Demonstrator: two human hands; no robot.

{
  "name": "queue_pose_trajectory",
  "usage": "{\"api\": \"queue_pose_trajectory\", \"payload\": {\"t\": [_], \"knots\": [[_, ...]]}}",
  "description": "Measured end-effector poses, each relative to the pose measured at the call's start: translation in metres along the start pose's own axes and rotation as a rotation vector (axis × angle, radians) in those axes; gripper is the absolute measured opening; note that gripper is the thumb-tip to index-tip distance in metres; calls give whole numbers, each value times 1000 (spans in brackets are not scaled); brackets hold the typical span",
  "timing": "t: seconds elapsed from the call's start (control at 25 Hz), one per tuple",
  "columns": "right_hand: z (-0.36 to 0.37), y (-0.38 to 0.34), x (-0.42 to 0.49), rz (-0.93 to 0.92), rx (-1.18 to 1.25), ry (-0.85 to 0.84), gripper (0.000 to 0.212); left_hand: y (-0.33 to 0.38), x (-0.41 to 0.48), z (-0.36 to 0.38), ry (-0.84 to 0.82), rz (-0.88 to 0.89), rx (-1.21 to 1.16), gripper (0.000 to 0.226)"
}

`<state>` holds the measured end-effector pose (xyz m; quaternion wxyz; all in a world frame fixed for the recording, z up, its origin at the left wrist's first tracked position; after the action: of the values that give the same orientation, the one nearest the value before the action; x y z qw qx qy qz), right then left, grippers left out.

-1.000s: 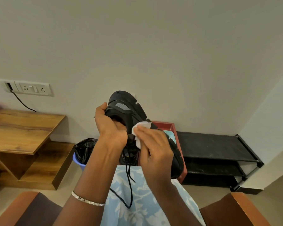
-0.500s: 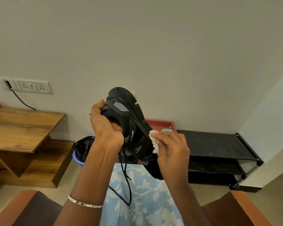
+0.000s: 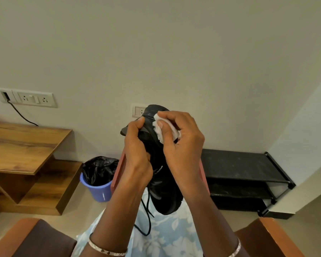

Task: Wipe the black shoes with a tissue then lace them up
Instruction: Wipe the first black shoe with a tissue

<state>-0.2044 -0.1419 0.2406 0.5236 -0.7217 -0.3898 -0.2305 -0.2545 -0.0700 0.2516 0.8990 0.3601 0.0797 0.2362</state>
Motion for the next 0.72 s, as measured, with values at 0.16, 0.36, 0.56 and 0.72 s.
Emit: {"api": "queue_pose_trajectory", "payload": {"t": [0.16, 0.36, 0.56, 0.72], "knots": [[-6, 12, -35, 53, 8, -42, 15, 11, 0, 0, 22, 47, 61, 50], [-2, 6, -39, 104, -25, 43, 14, 4, 1, -5, -77, 17, 175, 38], [0, -11, -1, -30, -133, -36, 14, -4, 10, -13, -233, 90, 453, 55], [0, -3, -1, -86, -150, -45, 19, 0, 22, -16, -198, 88, 458, 63]]}}
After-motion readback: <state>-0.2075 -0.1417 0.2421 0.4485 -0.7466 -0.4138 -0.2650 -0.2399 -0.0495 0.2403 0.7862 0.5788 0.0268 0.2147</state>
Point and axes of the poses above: each hand's wrist, its own x-axis towards the middle knuckle, its own z-axis out of the palm, y = z × x, the point moved 1 cm from there along x, towards the middle knuckle, and after that the axes turned 10 degrees about -y, right-handed, at the moved point
